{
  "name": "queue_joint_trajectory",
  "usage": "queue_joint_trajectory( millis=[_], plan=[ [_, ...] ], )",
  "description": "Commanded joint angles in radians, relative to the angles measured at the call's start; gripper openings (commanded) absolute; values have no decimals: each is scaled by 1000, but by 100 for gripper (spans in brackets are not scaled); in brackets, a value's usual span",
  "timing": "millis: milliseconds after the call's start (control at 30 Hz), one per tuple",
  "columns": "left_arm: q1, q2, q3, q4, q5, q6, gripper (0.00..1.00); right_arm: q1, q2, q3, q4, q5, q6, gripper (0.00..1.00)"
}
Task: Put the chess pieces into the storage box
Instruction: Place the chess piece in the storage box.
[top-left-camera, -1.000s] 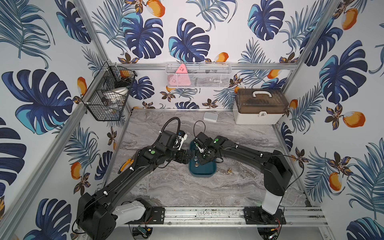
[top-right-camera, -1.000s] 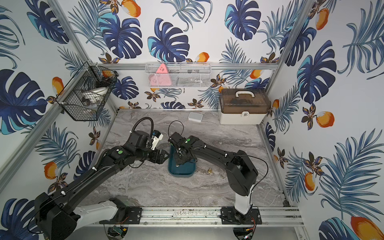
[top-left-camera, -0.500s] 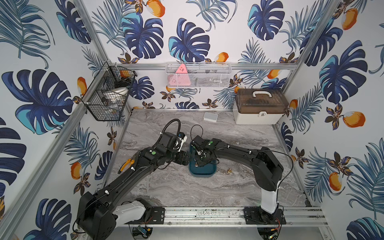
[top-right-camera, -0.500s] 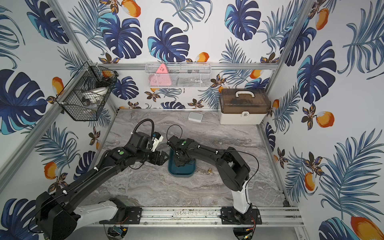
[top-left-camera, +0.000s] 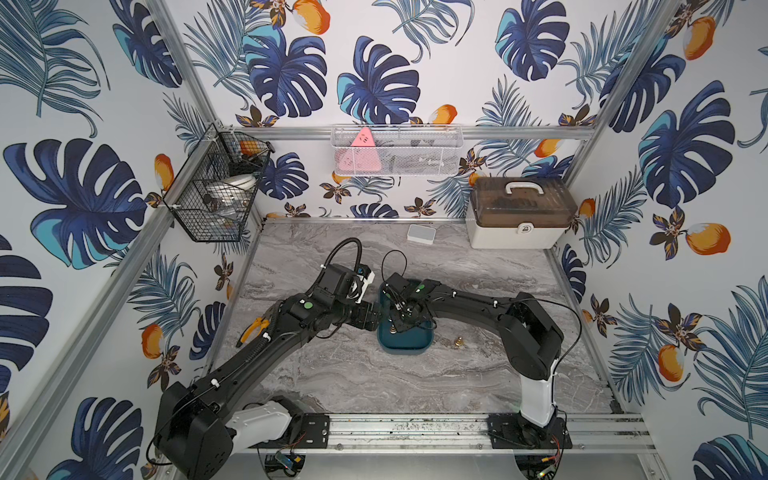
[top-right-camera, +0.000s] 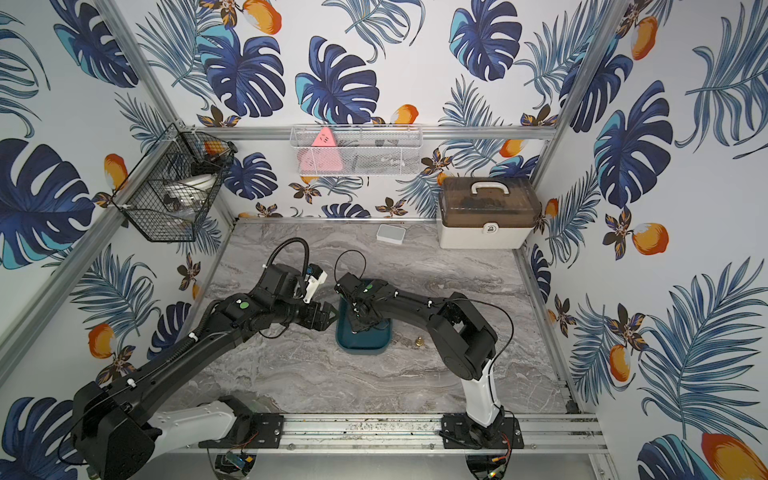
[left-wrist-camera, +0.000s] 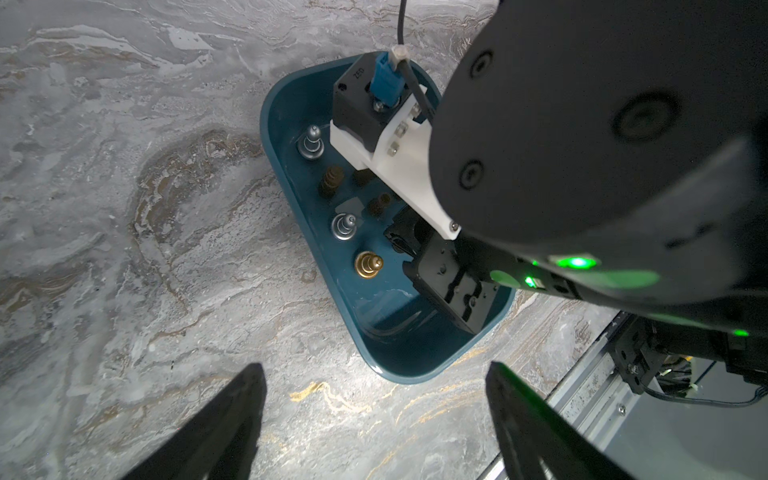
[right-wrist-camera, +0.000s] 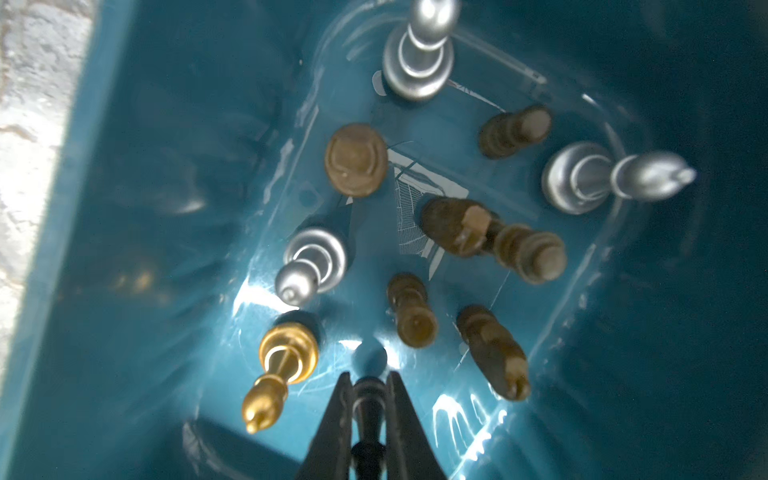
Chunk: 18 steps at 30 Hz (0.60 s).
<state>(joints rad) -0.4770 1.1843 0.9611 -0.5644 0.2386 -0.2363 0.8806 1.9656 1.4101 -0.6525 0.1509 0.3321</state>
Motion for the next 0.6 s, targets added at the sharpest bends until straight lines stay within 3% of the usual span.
queue_joint_trajectory(
  millis=[0, 567],
  plan=[
    [2, -6, 2, 25, 8, 6, 86, 0, 4, -2, 21, 23, 4, 10],
    [3, 3, 7, 22, 14, 6, 86, 1, 21, -5, 42, 19, 8, 13]
  ],
)
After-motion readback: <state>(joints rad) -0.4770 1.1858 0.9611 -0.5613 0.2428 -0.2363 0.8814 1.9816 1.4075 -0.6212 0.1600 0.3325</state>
